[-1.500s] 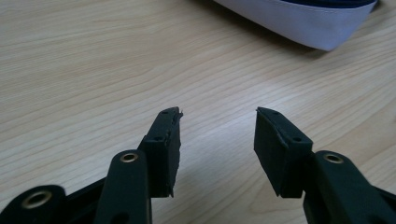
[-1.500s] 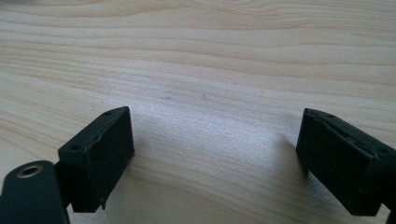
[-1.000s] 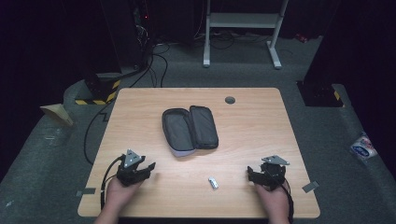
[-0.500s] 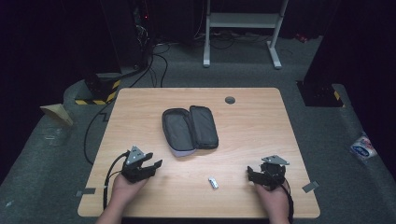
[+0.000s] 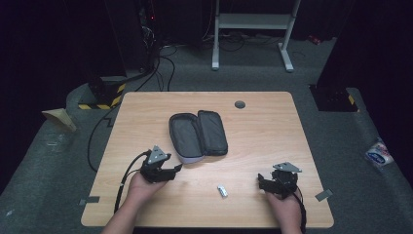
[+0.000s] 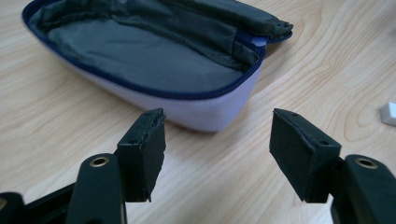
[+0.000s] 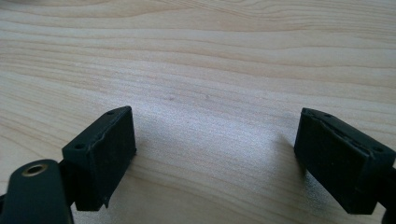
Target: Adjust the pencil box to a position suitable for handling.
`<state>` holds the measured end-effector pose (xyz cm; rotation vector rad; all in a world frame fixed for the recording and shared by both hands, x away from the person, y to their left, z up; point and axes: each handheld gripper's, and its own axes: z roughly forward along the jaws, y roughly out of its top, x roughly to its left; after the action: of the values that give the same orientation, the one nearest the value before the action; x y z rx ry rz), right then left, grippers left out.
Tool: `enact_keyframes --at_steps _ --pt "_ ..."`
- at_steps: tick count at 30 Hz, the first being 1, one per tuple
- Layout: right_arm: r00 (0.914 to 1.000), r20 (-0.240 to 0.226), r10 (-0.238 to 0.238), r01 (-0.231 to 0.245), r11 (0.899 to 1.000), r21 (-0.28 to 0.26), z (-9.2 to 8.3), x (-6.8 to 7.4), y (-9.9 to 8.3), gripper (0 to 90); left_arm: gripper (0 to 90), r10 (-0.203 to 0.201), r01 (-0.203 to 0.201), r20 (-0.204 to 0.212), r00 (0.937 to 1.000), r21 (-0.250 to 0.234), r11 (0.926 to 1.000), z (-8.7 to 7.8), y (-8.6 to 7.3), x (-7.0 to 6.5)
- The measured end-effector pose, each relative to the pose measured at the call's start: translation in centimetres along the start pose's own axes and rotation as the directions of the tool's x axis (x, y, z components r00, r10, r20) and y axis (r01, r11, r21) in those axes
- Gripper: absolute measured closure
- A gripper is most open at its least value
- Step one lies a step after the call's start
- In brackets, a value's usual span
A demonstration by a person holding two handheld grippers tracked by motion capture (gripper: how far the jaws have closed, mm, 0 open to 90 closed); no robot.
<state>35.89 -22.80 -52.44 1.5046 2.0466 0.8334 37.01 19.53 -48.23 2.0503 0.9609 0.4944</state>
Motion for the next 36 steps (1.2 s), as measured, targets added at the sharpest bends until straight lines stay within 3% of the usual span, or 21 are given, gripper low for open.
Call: enact_keyframes --at_steps 3,7,14,19,26,31,36 --pt "1.0000 -0.001 -0.001 0.001 1.000 -0.001 0.0 0.0 0.0 12.6 35.9 0.034 -0.034 -0.026 0.9991 0.015 0.9993 0.8 0.9 -0.5" --pt "1.0000 -0.002 -0.002 0.002 1.000 -0.001 0.0 0.0 0.0 12.7 37.1 0.046 -0.046 -0.027 0.9986 0.023 0.9987 1.7 1.9 -0.8" --pt "1.0000 -0.003 -0.001 0.001 1.000 -0.001 0.0 0.0 0.0 12.8 42.0 0.051 -0.050 -0.028 0.9983 0.024 0.9985 2.8 2.4 -0.8" --pt "1.0000 -0.002 -0.002 0.002 1.000 -0.002 0.0 0.1 0.0 13.0 45.5 0.047 -0.044 -0.041 0.9981 0.052 0.9976 3.8 2.2 -1.0" --pt "1.0000 -0.006 -0.008 0.008 1.000 -0.002 0.0 0.1 -0.1 13.0 57.0 0.039 -0.038 -0.009 0.9992 0.046 0.9982 4.1 2.0 -1.4" --pt "0.9999 -0.008 -0.010 0.010 1.000 -0.002 -0.1 0.1 -0.1 13.1 69.5 0.038 -0.038 0.018 0.9991 0.032 0.9987 4.6 1.8 -2.2" --pt "0.9999 -0.007 -0.012 0.012 1.000 -0.002 -0.1 0.1 -0.1 13.2 75.9 0.030 -0.031 0.047 0.9984 0.011 0.9995 5.1 1.8 -3.3"
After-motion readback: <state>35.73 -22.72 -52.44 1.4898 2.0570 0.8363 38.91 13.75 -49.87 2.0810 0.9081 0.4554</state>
